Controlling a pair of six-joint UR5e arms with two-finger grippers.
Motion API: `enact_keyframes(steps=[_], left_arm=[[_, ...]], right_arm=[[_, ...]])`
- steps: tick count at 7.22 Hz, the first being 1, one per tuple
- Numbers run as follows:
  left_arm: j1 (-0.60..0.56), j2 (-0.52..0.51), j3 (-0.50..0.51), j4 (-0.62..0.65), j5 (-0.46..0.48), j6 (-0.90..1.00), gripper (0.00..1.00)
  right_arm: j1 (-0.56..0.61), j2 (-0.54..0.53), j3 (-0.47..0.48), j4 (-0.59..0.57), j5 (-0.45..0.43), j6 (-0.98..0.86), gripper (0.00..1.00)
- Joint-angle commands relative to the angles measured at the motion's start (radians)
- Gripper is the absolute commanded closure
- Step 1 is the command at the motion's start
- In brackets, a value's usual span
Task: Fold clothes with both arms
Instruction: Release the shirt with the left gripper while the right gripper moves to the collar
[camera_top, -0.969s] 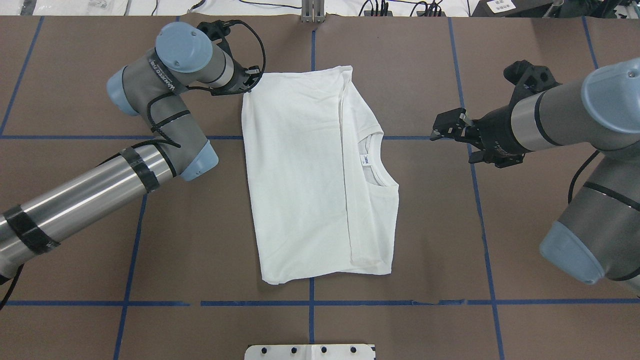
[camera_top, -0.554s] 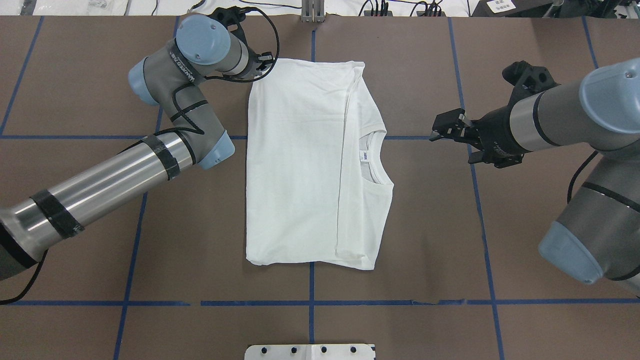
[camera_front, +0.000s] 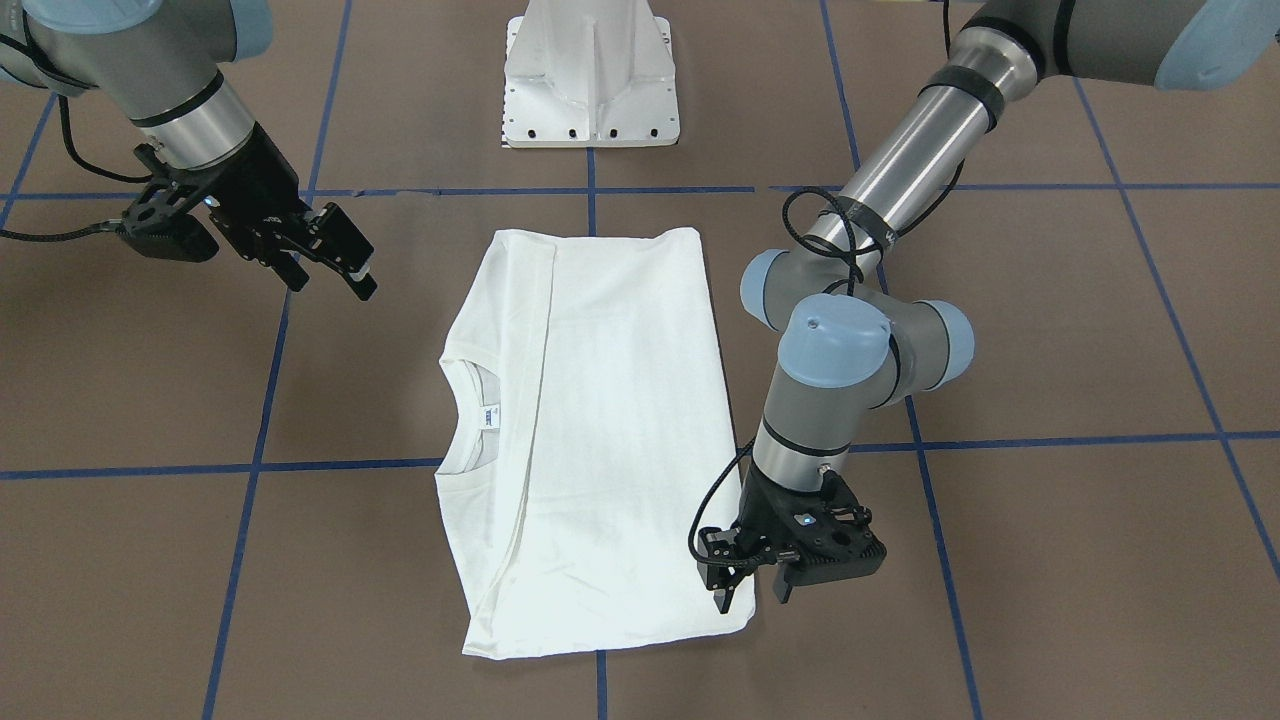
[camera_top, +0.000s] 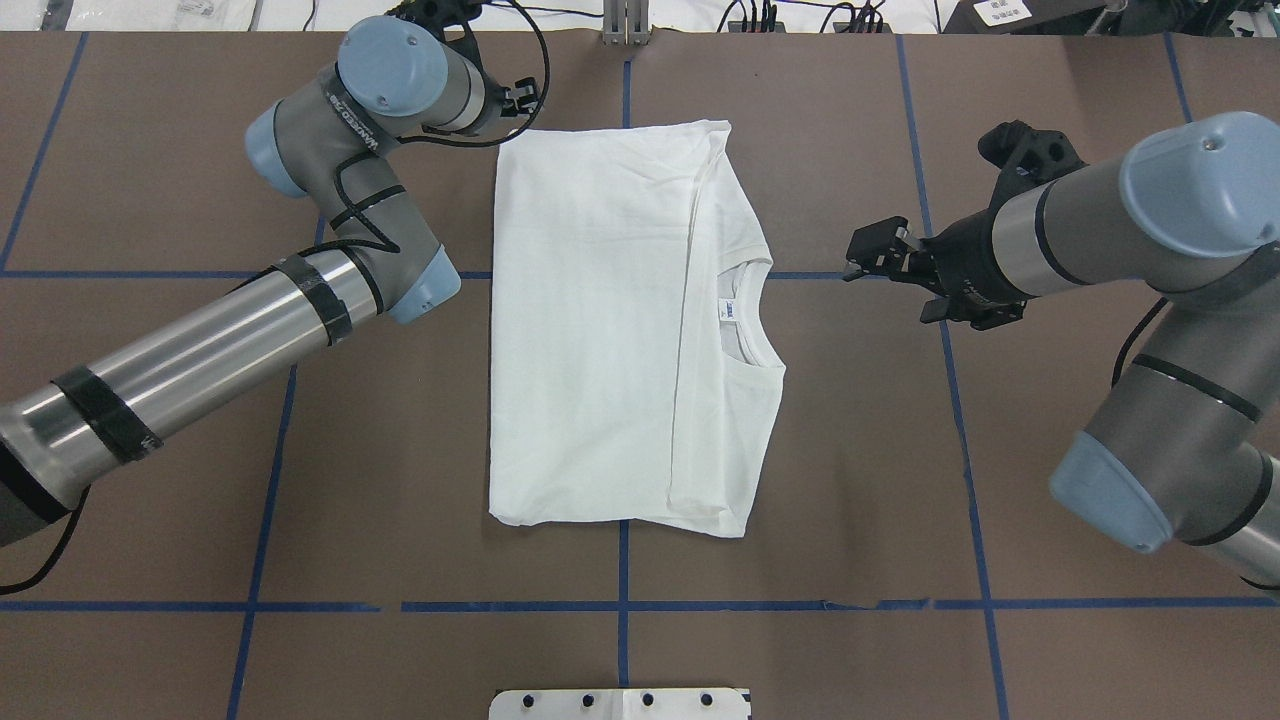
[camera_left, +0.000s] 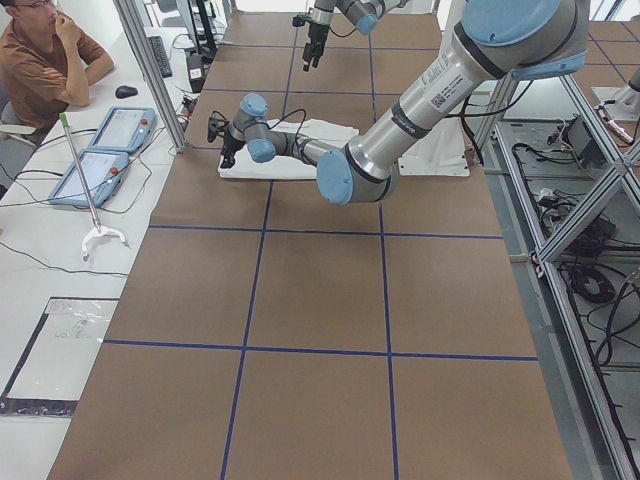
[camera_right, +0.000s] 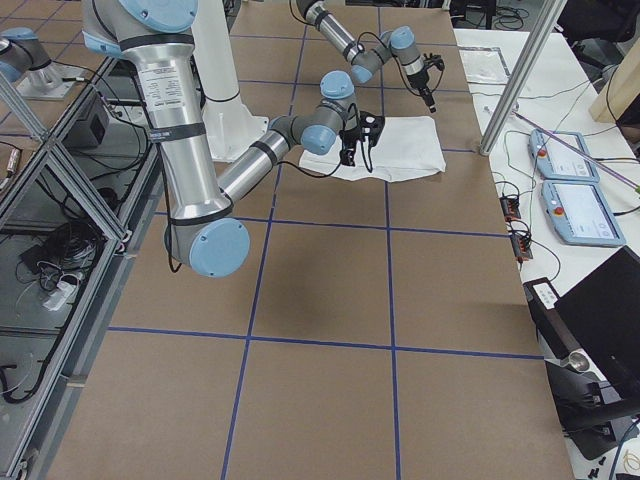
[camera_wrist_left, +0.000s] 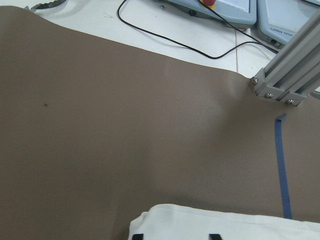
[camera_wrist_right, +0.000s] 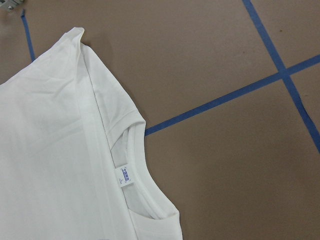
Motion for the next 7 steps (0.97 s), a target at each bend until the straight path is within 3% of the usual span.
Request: enact_keyframes(steps=[1,3,4,7], left_arm=[[-0.055,0.054,-0.056,-0.001,-0.061,0.087,0.00],[-0.065,0.200,-0.262,0.010,-0.203,0.090,0.00],[-0.071,0.264,-0.354,0.011,-0.245,0.090,0.00],[-0.072,0.415,-0.562,0.049,-0.336,0.091,0.00]], right_arm=[[-0.010,0.041,-0.041,-0.017,0.005,-0.055,0.00],[-0.041,0.193,-0.063,-0.290,-0.030,-0.131,0.00],[-0.066,0.245,-0.098,-0.349,-0.098,-0.162,0.00],[-0.078,0.379,-0.322,-0.345,-0.158,-0.229,0.00]])
